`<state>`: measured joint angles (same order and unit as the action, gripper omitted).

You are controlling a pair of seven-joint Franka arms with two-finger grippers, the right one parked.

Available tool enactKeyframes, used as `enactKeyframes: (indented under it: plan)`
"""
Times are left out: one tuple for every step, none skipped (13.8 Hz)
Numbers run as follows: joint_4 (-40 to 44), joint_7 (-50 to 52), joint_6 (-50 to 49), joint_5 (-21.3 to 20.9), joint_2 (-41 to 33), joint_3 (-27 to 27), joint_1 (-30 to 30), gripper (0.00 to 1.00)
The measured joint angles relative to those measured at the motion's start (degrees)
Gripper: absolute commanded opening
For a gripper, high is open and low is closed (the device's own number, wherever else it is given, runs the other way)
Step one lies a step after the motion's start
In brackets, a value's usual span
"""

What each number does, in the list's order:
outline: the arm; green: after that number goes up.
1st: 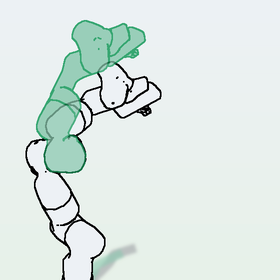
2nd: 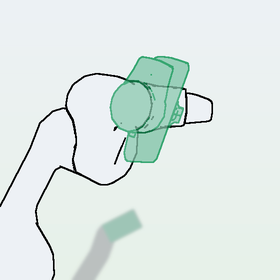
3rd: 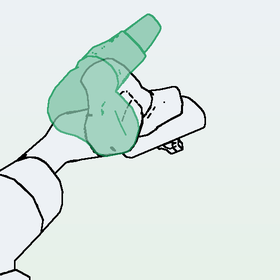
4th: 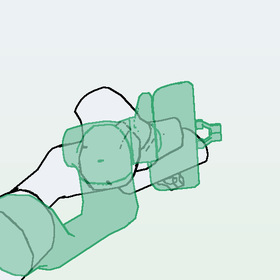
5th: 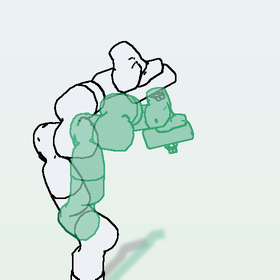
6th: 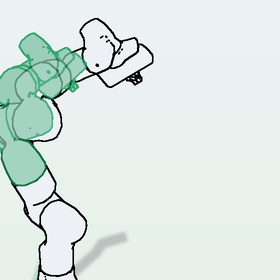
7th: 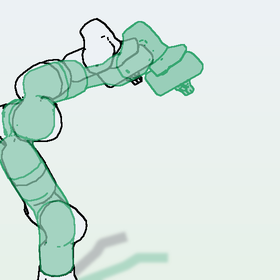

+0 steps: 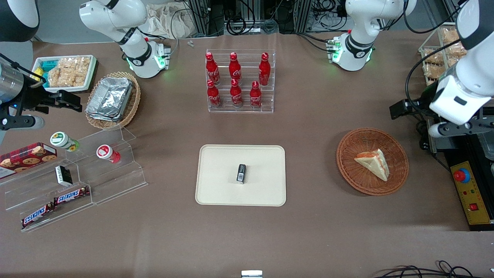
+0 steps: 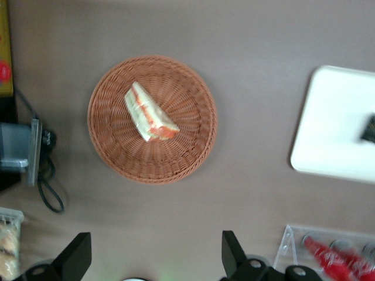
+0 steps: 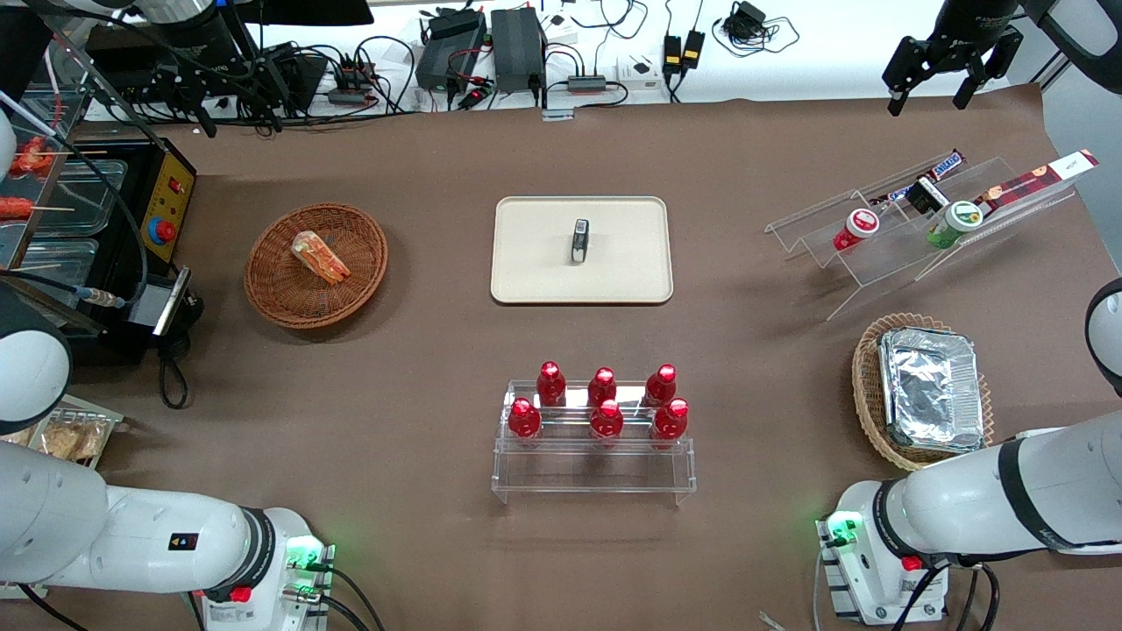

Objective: Place sandwich from basket to tray
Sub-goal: 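Move the left gripper down over the sandwich in the wicker basket, then close the left gripper on the triangular sandwich and lift it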

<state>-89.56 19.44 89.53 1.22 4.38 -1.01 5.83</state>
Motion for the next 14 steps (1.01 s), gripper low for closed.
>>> enactKeyframes:
  plan:
    - [-1.8, 5.1, 2.2, 0.0, 0.5, 0.7, 0.0, 1.00]
    - [-4.0, 9.9, 5.0, 0.0, 1.0, 1.2, 0.0, 1.00]
    - [-6.6, 13.7, 8.4, 0.0, 1.5, 1.6, 0.0, 1.00]
    - [-9.8, 16.2, 12.3, 0.0, 1.9, 2.2, 0.0, 1.00]
    - [-13.3, 18.1, 16.6, 0.0, 2.2, 2.8, -0.1, 1.00]
    - [-16.7, 20.1, 21.1, 0.0, 2.4, 3.2, -0.1, 1.00]
    - [-20.2, 21.9, 25.4, 0.0, 2.7, 3.6, -0.1, 1.00]
    - [-23.4, 23.2, 29.5, 0.0, 3.1, 3.9, -0.1, 1.00]
    - [-26.3, 24.1, 33.6, 0.0, 3.7, 4.2, -0.1, 1.00]
    - [-28.7, 24.9, 37.5, 0.0, 4.7, 4.5, -0.1, 1.00]
    - [-30.4, 25.8, 41.1, 0.0, 6.1, 4.8, -0.1, 1.00]
    - [-31.6, 26.6, 44.0, 0.0, 7.6, 5.0, -0.1, 1.00]
    - [-32.4, 27.5, 46.8, 0.0, 9.4, 5.1, -0.1, 1.00]
    - [-32.9, 28.2, 49.5, 0.0, 11.3, 5.2, -0.1, 1.00]
